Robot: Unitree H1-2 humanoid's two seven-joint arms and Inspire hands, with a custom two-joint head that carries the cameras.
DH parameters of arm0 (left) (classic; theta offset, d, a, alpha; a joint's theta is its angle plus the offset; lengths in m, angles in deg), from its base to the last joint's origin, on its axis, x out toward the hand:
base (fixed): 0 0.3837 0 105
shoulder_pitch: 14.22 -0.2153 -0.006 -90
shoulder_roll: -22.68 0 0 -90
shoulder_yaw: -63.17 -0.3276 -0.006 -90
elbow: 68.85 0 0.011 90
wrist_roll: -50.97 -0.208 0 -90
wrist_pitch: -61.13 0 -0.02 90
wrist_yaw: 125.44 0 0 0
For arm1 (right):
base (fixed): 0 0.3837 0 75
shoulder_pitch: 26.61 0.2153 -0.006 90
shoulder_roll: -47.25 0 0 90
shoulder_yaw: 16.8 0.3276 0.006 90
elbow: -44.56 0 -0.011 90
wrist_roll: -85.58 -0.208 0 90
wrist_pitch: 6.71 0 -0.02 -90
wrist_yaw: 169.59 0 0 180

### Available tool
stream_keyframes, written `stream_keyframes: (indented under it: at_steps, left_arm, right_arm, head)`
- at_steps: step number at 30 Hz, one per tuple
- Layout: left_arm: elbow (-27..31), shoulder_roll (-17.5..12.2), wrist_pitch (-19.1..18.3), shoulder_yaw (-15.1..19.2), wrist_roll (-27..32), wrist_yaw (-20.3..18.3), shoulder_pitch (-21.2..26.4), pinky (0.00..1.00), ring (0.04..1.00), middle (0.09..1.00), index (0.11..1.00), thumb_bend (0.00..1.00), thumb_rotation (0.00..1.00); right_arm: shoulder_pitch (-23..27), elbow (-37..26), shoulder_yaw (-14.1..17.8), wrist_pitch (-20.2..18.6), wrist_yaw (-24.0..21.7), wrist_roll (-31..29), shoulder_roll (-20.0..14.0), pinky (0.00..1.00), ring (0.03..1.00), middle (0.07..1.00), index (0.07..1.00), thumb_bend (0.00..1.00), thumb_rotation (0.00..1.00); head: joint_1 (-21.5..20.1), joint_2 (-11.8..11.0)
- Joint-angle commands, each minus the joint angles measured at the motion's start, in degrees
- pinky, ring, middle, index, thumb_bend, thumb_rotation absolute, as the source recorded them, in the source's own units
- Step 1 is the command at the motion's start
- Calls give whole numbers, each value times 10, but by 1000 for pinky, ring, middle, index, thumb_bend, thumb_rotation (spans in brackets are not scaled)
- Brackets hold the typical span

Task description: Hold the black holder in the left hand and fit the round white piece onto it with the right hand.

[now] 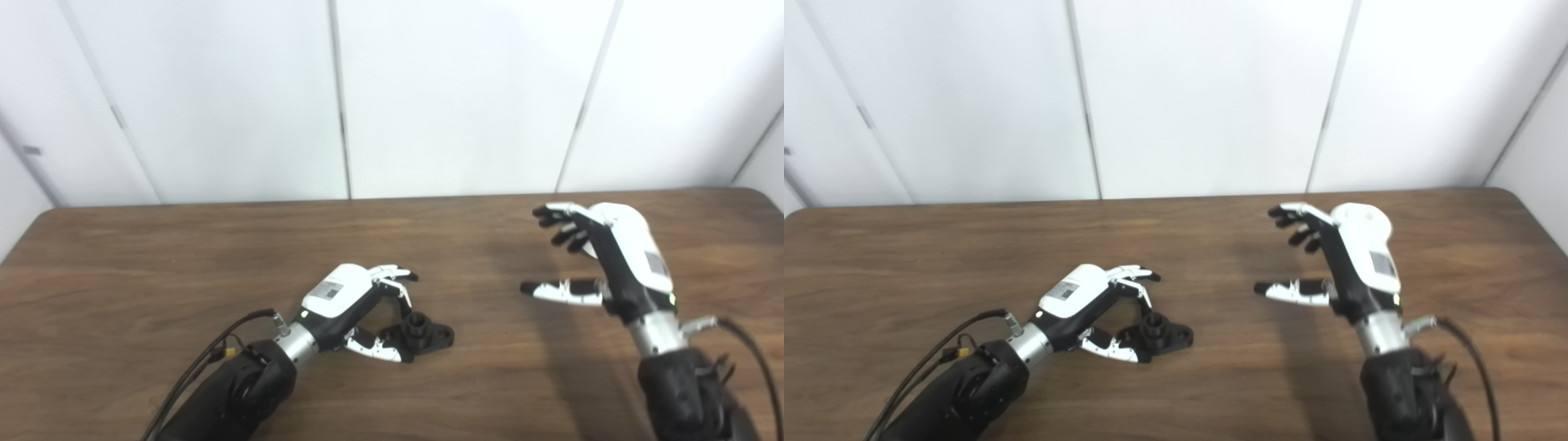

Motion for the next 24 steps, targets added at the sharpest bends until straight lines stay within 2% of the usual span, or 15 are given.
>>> stream_keyframes:
  at_steps: [1,3,7,11,15,19,24]
  left_arm:
    - [-14,-26,-5,-11,-9,-47,-25,755,898,866,487,524,60]
    - [-25,-29,11,-8,-3,-39,-25,753,890,861,487,524,59]
    - [-31,-33,25,-3,-1,-34,-26,731,864,841,486,524,56]
    - [-19,-40,18,1,4,-49,-27,730,859,839,486,523,53]
    - [-13,-44,17,5,11,-57,-29,718,849,834,486,522,51]
    - [-11,-46,18,9,15,-64,-31,724,852,834,486,522,50]
    - [-17,-46,28,11,16,-62,-31,716,846,829,486,522,50]
  right_arm:
    - [40,-27,0,-19,-23,43,-31,494,642,731,740,694,233]
    - [60,-34,-8,-49,-64,101,-55,533,691,770,763,706,258]
    - [95,-36,-24,-88,-141,205,-90,571,757,822,800,795,263]
    - [124,-20,-28,-119,-206,263,-103,677,842,882,831,871,260]
    - [155,8,-31,-134,-266,319,-115,803,921,944,876,938,294]
    - [176,34,-32,-139,-285,347,-117,828,971,996,909,978,292]
    - [192,76,-28,-145,-284,352,-117,817,969,1000,912,994,284]
  head:
    - [-4,-2]
    - [-29,-15]
    - [-62,-33]
    - [-89,-48]
    - [-103,-51]
    - [-116,-53]
    - [-117,-55]
